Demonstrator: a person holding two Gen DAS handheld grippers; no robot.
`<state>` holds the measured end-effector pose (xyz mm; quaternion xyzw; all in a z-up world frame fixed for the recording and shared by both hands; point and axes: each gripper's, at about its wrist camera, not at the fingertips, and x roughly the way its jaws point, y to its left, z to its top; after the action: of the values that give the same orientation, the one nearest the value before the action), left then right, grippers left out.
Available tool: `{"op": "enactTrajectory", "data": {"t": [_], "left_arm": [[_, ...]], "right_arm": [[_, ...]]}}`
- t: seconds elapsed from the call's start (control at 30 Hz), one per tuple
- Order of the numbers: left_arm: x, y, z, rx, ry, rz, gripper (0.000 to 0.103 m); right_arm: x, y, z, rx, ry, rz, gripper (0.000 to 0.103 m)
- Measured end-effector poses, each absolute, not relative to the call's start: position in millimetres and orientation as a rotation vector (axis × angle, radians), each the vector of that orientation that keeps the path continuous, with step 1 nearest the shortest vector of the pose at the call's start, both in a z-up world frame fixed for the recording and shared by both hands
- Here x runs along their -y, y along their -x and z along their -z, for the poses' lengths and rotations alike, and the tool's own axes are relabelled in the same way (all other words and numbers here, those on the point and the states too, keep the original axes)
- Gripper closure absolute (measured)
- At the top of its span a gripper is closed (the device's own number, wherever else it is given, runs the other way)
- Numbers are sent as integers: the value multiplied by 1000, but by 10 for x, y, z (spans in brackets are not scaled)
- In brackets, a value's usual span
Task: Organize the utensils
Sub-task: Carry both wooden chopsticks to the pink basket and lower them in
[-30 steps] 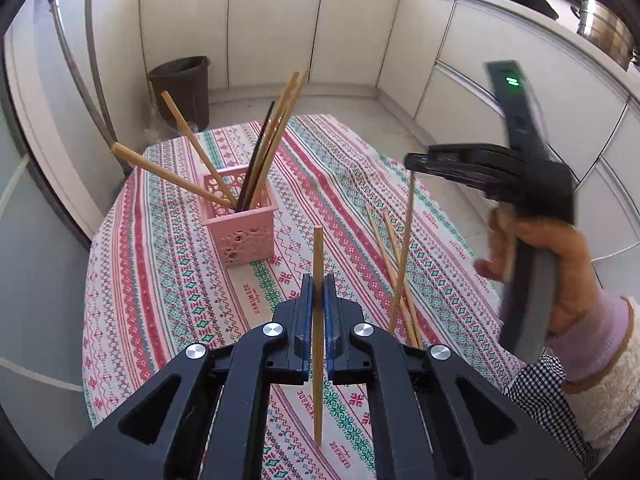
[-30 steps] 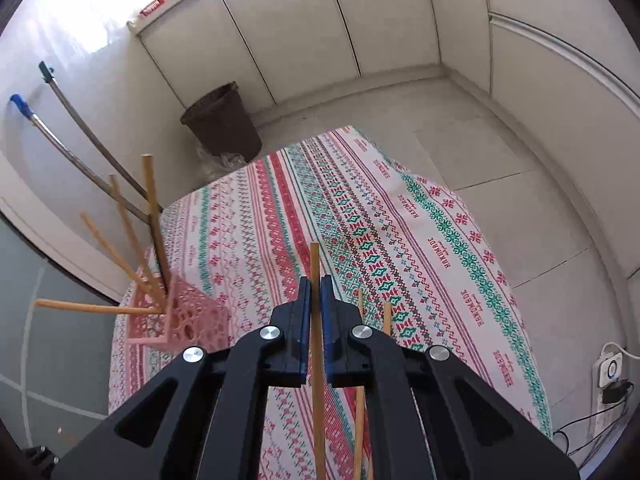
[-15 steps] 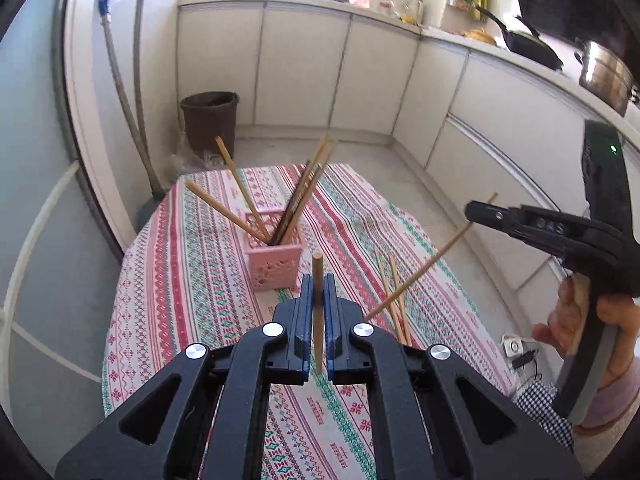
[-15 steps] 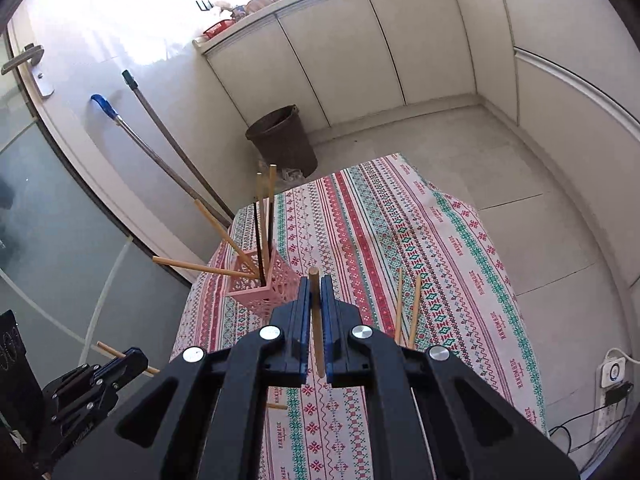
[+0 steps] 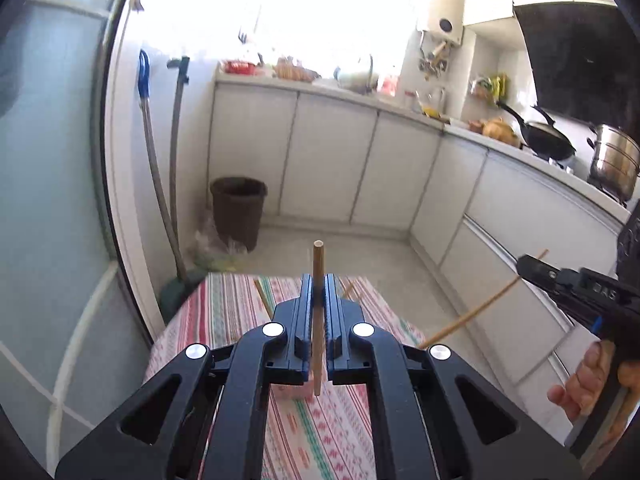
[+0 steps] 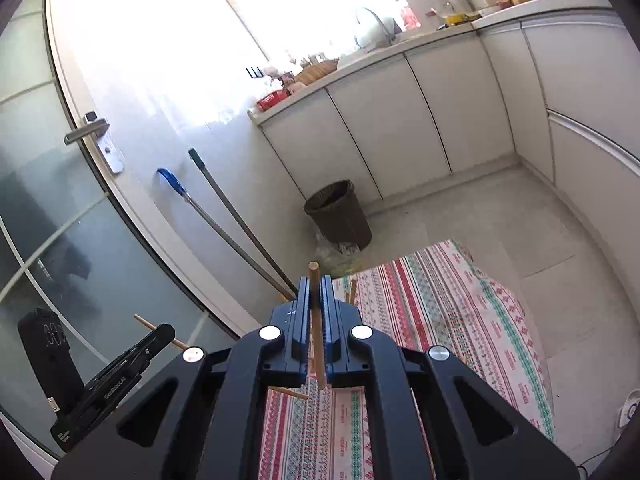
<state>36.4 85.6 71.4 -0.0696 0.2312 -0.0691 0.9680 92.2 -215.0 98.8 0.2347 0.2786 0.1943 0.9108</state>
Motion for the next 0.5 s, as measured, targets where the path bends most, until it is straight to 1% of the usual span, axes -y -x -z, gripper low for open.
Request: {"op": "enactTrajectory", "data": {"t": [0.1, 0.23, 0.33, 0.47, 0.5], "left_arm": [[-853, -510, -750, -441, 143, 112, 99], [-823, -759, -671, -443, 124, 76, 99], [-805, -949, -502, -482, 119, 59, 99], [-854, -1231, -142, -578, 151, 64, 97], [-892, -1268, -74, -599, 164, 56, 93]], "right_arm": [[2164, -1024, -1043, -558, -513, -408, 98], [2146, -1191, -975, -570, -520, -400, 98], [2098, -1329, -872, -600, -524, -400, 98], [2008, -1450, -776, -621, -509, -390, 98], [1990, -1468, -763, -625, -508, -389, 98]]}}
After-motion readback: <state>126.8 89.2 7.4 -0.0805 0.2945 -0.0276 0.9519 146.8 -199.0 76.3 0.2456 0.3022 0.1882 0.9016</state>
